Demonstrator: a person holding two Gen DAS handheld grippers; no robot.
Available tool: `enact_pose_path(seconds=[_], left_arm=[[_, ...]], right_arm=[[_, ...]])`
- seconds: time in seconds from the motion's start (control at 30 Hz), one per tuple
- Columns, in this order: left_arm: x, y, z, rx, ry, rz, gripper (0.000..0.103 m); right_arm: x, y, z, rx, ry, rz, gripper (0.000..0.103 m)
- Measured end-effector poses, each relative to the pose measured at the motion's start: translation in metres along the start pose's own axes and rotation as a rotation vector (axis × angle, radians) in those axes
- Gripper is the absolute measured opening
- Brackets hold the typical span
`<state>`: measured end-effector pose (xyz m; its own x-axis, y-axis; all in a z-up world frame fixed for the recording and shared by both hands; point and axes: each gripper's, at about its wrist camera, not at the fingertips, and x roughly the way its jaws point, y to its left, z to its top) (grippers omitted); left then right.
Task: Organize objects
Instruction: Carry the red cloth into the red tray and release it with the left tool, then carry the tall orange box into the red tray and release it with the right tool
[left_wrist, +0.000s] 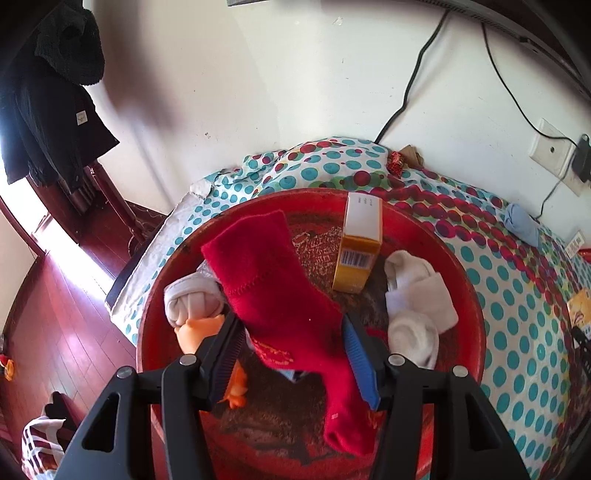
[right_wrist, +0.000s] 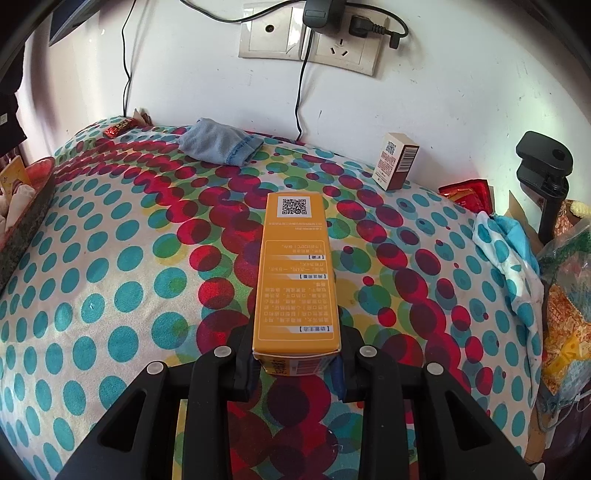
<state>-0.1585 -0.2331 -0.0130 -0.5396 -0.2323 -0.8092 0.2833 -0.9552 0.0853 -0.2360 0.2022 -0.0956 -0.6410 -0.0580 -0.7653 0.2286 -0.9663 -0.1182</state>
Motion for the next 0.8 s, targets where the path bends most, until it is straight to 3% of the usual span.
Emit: enact_pose_path(seconds=[0.27,0.43,0.8], left_arm=[[-0.016,0.004,-0.028,0.021,-0.010,0.006,0.056],[-0.025,0.009,-0.045,0.021,-0.070,0.040,0.056],[-0.012,0.011,-0.070,-0.020,-0.089,0.078,0.056]], right_arm=[[-0.002,0.004,0.002,-0.017,-0.014,-0.021,0.028],[-0.003,0.003,0.001,0.001,-0.011,-0.028,0.028],[0.003,0.000,0.001,0.016,0.018,-0.067,0.028]])
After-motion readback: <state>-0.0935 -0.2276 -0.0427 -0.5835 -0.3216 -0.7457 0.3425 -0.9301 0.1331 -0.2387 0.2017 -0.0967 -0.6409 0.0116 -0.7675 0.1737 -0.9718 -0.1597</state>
